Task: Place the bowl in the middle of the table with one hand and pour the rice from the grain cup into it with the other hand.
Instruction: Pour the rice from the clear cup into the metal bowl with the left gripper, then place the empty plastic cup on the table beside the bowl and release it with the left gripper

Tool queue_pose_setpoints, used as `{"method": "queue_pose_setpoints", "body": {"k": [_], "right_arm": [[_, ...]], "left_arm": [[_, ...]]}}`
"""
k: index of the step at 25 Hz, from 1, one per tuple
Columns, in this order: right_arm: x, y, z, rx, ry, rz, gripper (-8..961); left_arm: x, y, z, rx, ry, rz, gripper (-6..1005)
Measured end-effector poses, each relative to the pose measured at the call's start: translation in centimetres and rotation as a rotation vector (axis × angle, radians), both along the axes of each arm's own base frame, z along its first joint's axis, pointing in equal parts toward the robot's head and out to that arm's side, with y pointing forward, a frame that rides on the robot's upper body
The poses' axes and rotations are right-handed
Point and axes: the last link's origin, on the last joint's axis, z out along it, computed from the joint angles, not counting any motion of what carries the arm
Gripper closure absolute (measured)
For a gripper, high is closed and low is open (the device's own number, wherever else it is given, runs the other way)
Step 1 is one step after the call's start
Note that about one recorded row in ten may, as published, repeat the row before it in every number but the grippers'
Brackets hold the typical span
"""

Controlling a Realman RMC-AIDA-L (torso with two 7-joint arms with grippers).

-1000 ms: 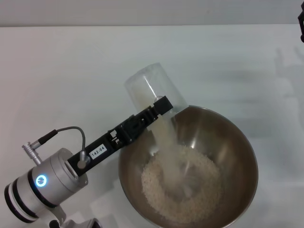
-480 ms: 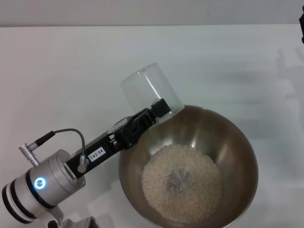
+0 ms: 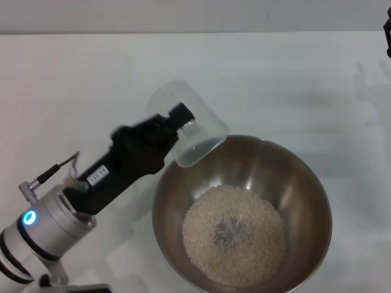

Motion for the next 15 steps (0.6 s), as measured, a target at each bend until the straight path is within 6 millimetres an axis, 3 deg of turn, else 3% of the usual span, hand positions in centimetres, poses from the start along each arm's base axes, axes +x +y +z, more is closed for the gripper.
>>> {"method": "queue_pose_setpoints", "body": {"k": [3, 4, 7, 11, 12, 15], "right_arm": [[-0.1, 0.2, -0.1, -0.008, 0.001, -0.004, 451], [-0.1, 0.3, -0.2, -0.012, 0.002, -0.006, 451], [-0.1, 0.5, -0.3, -0.018, 0.005, -0.011, 451], [-0.4, 0.7, -0.3, -0.020, 0.008, -0.005, 451], [-0.4, 0.8, -0.3, -0.020, 0.010, -0.004, 451], [-0.5, 0.9, -0.3, -0.022, 0.011, 0.000, 451]], "left_arm": [[-0.3, 0.1, 0.3, -0.095, -0.089, 0.071, 892], [-0.7, 0.1, 0.6, -0.215, -0.215, 0.165, 890], [-1.4, 0.3, 1.2, -0.354, -0.382, 0.284, 886], [-2.7, 1.2, 1.9, -0.437, -0.538, 0.424, 881], [-3.9, 2.2, 2.2, -0.485, -0.665, 0.553, 880], [-5.9, 3.5, 2.2, -0.544, -0.823, 0.735, 876]]}}
